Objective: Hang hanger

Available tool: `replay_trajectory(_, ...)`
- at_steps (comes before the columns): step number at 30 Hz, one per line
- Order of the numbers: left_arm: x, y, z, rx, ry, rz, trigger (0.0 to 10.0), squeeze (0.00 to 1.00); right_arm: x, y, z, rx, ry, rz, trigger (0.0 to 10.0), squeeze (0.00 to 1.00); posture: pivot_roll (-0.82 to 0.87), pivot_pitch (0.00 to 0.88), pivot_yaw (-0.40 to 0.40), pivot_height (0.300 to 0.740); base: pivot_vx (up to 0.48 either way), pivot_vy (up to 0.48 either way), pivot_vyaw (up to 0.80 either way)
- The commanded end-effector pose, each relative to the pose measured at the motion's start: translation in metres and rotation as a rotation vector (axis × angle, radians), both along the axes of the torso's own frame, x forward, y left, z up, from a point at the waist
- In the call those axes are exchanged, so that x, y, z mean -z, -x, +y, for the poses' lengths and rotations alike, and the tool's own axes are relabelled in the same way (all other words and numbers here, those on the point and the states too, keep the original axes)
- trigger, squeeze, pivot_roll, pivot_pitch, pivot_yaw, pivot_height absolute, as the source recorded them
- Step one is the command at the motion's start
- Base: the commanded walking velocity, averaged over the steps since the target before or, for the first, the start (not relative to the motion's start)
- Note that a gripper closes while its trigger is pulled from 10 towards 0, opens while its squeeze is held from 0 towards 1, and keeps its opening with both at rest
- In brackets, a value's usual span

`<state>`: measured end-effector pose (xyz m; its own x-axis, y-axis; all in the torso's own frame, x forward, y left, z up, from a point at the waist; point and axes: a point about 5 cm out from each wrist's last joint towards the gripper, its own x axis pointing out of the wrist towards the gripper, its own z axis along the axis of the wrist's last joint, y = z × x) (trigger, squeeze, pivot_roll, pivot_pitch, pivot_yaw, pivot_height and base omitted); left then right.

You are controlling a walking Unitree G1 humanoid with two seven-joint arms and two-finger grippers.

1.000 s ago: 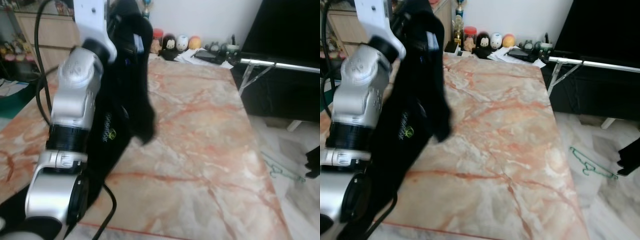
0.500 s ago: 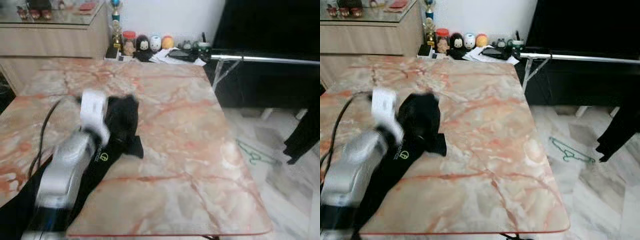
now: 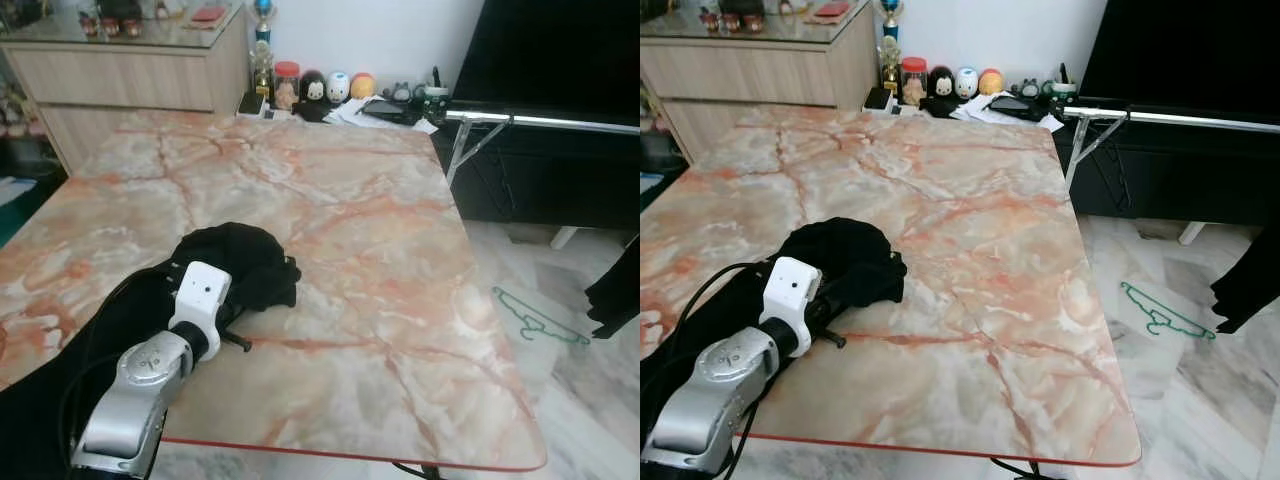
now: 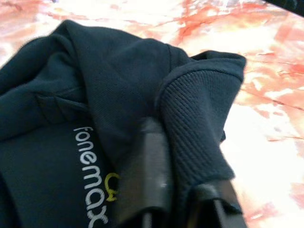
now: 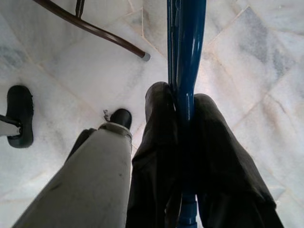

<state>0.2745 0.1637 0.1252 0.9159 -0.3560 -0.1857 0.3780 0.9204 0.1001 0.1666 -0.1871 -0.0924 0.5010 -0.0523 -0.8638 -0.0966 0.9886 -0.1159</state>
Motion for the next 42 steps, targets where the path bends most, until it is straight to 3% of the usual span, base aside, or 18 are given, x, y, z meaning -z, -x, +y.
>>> replay_trajectory(1,-0.006,0.003,-0.001,-0.01,0.017,-0.041,10.0,1.0,-0.001,-0.002,-0.001,0.005,0.005,-0.013,10.0,0.0,0.08,0.024,-0.068,0.74,0.0,0.0,0.0)
replay_trajectory(9,-0.006,0.012,0.004,-0.074,0.016,-0.068,10.0,1.0,-0.001,-0.001,-0.001,0.003,0.008,-0.012,10.0,0.0,0.08,0.022,-0.073,0.74,0.0,0.0,0.0)
replay_trajectory(17,-0.009,0.034,0.017,-0.161,0.059,-0.121,10.0,1.0,-0.002,-0.003,-0.003,0.014,0.013,-0.024,10.0,0.0,0.09,0.039,-0.088,0.74,0.0,0.0,0.0)
replay_trajectory(23,-0.004,0.056,0.016,-0.098,0.036,-0.088,10.0,1.0,-0.003,-0.004,-0.005,0.012,0.014,-0.026,10.0,0.0,0.1,0.045,-0.095,0.74,0.0,0.0,0.0)
replay_trajectory(28,-0.002,0.068,0.023,-0.034,-0.042,-0.063,10.0,1.0,-0.003,-0.005,-0.005,0.006,0.016,-0.026,10.0,0.0,0.1,0.049,-0.101,0.74,0.0,0.0,0.0)
replay_trajectory(33,-0.002,0.074,0.036,-0.125,-0.049,-0.081,10.0,1.0,-0.004,-0.006,-0.006,0.013,0.015,-0.031,10.0,0.0,0.1,0.05,-0.102,0.74,0.0,0.0,0.0)
replay_trajectory(36,-0.001,0.078,0.047,-0.312,0.009,-0.116,10.0,1.0,-0.004,-0.006,-0.006,0.016,0.016,-0.032,10.0,0.0,0.1,0.052,-0.103,0.74,0.0,0.0,0.0)
replay_trajectory(38,0.0,0.081,0.052,-0.407,0.051,-0.132,10.0,0.0,-0.004,-0.006,-0.006,0.016,0.017,-0.031,10.0,0.0,0.1,0.055,-0.108,0.74,0.0,0.0,0.0)
replay_trajectory(42,-0.001,0.086,0.05,-0.446,0.09,-0.15,10.0,0.0,-0.004,-0.006,-0.007,0.012,0.018,-0.03,10.0,0.0,0.1,0.055,-0.108,0.74,0.0,0.0,0.0)
